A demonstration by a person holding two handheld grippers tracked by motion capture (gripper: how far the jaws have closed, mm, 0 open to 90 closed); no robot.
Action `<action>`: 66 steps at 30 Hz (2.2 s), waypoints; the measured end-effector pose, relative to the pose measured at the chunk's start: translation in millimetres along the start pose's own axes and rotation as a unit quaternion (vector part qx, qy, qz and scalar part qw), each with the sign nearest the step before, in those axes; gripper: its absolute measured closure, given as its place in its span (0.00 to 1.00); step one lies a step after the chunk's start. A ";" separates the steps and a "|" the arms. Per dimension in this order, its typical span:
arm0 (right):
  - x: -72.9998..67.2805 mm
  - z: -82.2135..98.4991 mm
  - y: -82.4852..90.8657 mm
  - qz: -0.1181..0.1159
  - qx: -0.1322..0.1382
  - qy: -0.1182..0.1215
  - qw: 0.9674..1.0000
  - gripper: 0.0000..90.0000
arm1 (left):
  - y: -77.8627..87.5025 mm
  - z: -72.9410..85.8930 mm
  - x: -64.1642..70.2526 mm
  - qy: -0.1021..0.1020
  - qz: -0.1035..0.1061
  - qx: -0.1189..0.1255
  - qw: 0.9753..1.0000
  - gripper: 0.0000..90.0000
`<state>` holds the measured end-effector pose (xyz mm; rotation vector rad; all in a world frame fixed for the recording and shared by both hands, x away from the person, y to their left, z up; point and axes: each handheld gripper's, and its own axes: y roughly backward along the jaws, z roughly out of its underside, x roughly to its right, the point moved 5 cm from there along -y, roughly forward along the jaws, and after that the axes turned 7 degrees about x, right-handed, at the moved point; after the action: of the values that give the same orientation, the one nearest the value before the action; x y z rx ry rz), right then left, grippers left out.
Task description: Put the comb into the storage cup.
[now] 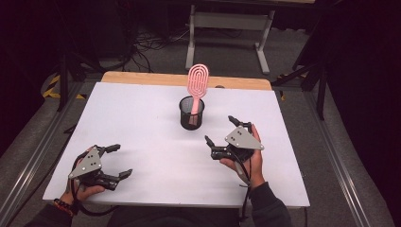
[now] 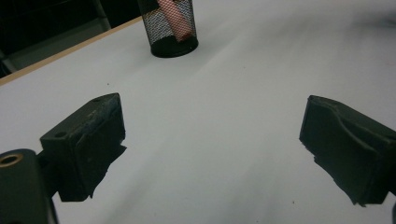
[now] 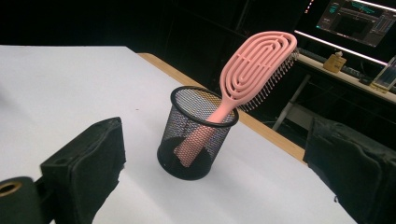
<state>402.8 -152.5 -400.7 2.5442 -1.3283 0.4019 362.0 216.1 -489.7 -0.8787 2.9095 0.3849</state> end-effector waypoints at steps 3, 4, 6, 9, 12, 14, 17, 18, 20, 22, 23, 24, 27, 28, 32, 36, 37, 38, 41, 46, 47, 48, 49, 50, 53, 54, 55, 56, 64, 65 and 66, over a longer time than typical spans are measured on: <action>0.2 2.4 3.3 0.000 -0.002 0.002 1.000 0.07 | 0.0 -0.1 0.1 0.000 0.000 0.000 1.000 0.08; 0.6 3.2 4.6 0.002 -0.002 0.004 1.000 0.07 | 0.0 -0.1 0.0 0.000 0.000 0.000 1.000 0.08; 1.4 4.9 7.0 0.004 -0.003 0.004 1.000 0.07 | 0.2 -0.2 0.0 0.000 0.000 0.001 1.000 0.08; 2.0 7.4 11.3 0.006 -0.002 0.007 1.000 0.07 | 0.1 -0.3 0.1 0.000 0.000 0.001 1.000 0.08; 2.6 10.4 15.5 0.008 -0.004 0.008 1.000 0.07 | 0.1 -0.4 0.5 -0.001 0.000 0.001 1.000 0.08; 2.4 12.9 18.1 0.009 -0.006 0.011 1.000 0.07 | 0.1 -0.4 0.6 -0.001 0.000 0.001 1.000 0.08; 2.2 15.6 21.2 0.009 -0.007 0.012 1.000 0.07 | 0.0 -0.4 0.1 -0.001 0.000 0.001 1.000 0.08; 2.0 16.7 22.1 0.008 -0.008 0.012 1.000 0.07 | 0.0 -0.3 0.1 -0.001 0.001 0.000 1.000 0.08; 1.7 18.3 24.1 0.010 -0.008 0.015 1.000 0.07 | -0.1 -0.4 0.5 -0.001 0.001 0.001 1.000 0.08; 1.6 19.0 24.9 0.010 -0.008 0.016 1.000 0.07 | 0.1 -0.5 0.6 -0.001 0.001 0.001 1.000 0.08; 1.3 19.9 26.1 0.008 -0.009 0.016 1.000 0.07 | 0.4 -0.5 0.3 -0.001 0.001 0.001 1.000 0.08; 1.2 21.8 27.8 0.010 -0.009 0.017 1.000 0.07 | 0.6 -0.5 0.2 -0.001 0.000 0.001 1.000 0.08; 0.7 24.7 31.0 0.010 -0.009 0.018 1.000 0.07 | 0.4 -0.4 0.3 -0.001 0.001 0.001 1.000 0.08; 0.8 25.9 31.9 0.010 -0.009 0.020 1.000 0.07 | 0.3 -0.3 0.5 -0.002 0.001 0.001 1.000 0.08; 0.5 29.7 35.5 0.011 -0.008 0.018 1.000 0.07 | 0.4 -0.5 0.4 -0.002 0.001 0.001 1.000 0.08; 0.3 34.3 39.5 0.013 -0.010 0.020 1.000 0.07 | -0.1 -0.1 0.7 -0.002 0.002 0.000 1.000 0.08; 0.6 35.5 40.6 0.014 -0.010 0.021 1.000 0.07 | -0.3 -0.1 0.9 -0.002 0.002 0.001 1.000 0.08; 0.5 36.5 41.2 0.016 -0.009 0.020 1.000 0.07 | -0.4 -0.2 1.0 -0.003 0.002 0.001 1.000 0.08; 0.9 39.7 43.1 0.018 -0.012 0.020 1.000 0.07 | -0.2 -0.2 1.0 -0.003 0.002 0.001 1.000 0.08; 1.8 49.4 48.4 0.018 -0.020 0.021 0.999 0.07 | -0.4 0.0 1.0 -0.004 0.003 -0.002 1.000 0.08; 1.9 51.2 49.4 0.019 -0.023 0.026 0.999 0.07 | -0.4 -0.1 1.1 -0.004 0.003 -0.002 1.000 0.08; 1.8 53.3 50.0 0.021 -0.026 0.029 0.999 0.07 | -0.4 -0.1 1.1 -0.005 0.003 -0.002 1.000 0.08; 1.8 54.8 50.7 0.020 -0.027 0.029 0.999 0.07 | -0.4 -0.2 1.1 -0.005 0.002 -0.002 1.000 0.08; 2.6 57.9 52.5 0.019 -0.025 0.023 0.999 0.07 | -0.4 -0.2 1.1 -0.005 0.002 -0.002 1.000 0.08; 6.7 66.4 57.1 0.023 -0.027 0.014 0.999 0.06 | -1.2 0.3 0.2 -0.004 0.003 -0.003 1.000 0.08; 6.7 66.4 57.1 0.023 -0.027 0.014 0.999 0.06 | -1.6 0.3 0.3 -0.004 0.003 -0.003 1.000 0.08; 7.4 68.6 58.4 0.024 -0.030 0.013 0.999 0.05 | -1.9 0.2 0.4 -0.005 0.004 -0.003 1.000 0.08; 8.4 71.4 60.0 0.026 -0.031 0.013 0.999 0.05 | -2.2 0.2 0.4 -0.005 0.004 -0.003 1.000 0.08; 16.9 90.9 74.3 0.035 -0.049 -0.002 0.998 0.03 | -2.8 0.6 -1.4 -0.001 0.003 -0.001 1.000 0.08; 17.1 93.5 75.8 0.036 -0.055 0.003 0.998 0.03 | -2.7 0.6 -1.7 -0.001 0.004 -0.003 1.000 0.07; 17.3 95.6 77.2 0.037 -0.059 0.010 0.998 0.03 | -2.9 0.5 -1.8 -0.002 0.004 -0.003 1.000 0.07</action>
<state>360.8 -240.8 -477.0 2.3942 -1.3991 0.3513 365.1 214.9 -490.6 -0.8668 2.9113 0.3940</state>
